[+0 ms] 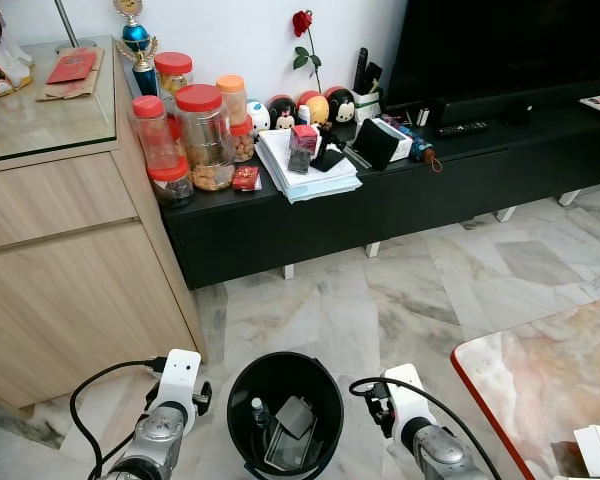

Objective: Picking trash to rubbish bin

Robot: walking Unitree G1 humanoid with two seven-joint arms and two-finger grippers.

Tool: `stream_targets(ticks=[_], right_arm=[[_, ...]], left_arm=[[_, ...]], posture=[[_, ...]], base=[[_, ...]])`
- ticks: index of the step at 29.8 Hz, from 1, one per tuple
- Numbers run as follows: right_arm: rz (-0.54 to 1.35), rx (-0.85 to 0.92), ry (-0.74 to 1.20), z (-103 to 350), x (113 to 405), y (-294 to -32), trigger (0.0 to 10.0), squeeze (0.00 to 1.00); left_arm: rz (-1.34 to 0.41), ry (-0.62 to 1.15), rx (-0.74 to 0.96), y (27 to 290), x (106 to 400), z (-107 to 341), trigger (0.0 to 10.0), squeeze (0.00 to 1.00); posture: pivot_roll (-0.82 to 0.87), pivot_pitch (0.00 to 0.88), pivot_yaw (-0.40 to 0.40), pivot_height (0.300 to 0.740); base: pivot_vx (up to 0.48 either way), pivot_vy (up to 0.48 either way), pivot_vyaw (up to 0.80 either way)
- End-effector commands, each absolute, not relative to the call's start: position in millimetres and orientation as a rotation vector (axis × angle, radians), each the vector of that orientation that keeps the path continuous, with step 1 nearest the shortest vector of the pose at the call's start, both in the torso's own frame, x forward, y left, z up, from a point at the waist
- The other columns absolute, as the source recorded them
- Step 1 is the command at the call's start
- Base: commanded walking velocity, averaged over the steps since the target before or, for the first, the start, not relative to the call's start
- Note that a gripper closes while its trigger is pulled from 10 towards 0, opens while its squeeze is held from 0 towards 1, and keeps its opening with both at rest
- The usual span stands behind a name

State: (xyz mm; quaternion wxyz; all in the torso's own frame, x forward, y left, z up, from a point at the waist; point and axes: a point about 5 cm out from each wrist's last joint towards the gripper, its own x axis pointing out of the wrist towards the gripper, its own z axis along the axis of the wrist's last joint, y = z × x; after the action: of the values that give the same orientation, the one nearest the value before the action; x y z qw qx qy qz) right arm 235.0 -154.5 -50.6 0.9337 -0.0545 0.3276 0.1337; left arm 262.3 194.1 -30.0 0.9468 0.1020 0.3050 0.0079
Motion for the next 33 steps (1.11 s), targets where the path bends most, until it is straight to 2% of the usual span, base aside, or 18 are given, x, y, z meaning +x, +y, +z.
stream_targets(ticks=[1,23,33], right_arm=[[0.261,-0.095,0.680,-51.8,233.6,-155.6,10.0,0.00],[0.274,-0.089,0.679,-53.0,231.5,-151.6,10.0,0.00],[0.277,-0.088,0.678,-52.7,232.0,-151.4,10.0,0.00]], left_arm=[[0.021,0.634,0.189,194.1,260.6,-31.7,10.0,0.00],[-0.007,0.633,0.197,192.8,260.1,-32.1,10.0,0.00],[-0.017,0.628,0.196,191.1,261.6,-31.2,10.0,0.00]], posture=[[0.17,0.032,-0.001,0.740],[0.16,0.000,0.012,0.740],[0.17,0.000,0.010,0.740]], base=[[0.000,0.000,0.00],[0.000,0.000,0.00],[-0.263,0.000,0.00]])
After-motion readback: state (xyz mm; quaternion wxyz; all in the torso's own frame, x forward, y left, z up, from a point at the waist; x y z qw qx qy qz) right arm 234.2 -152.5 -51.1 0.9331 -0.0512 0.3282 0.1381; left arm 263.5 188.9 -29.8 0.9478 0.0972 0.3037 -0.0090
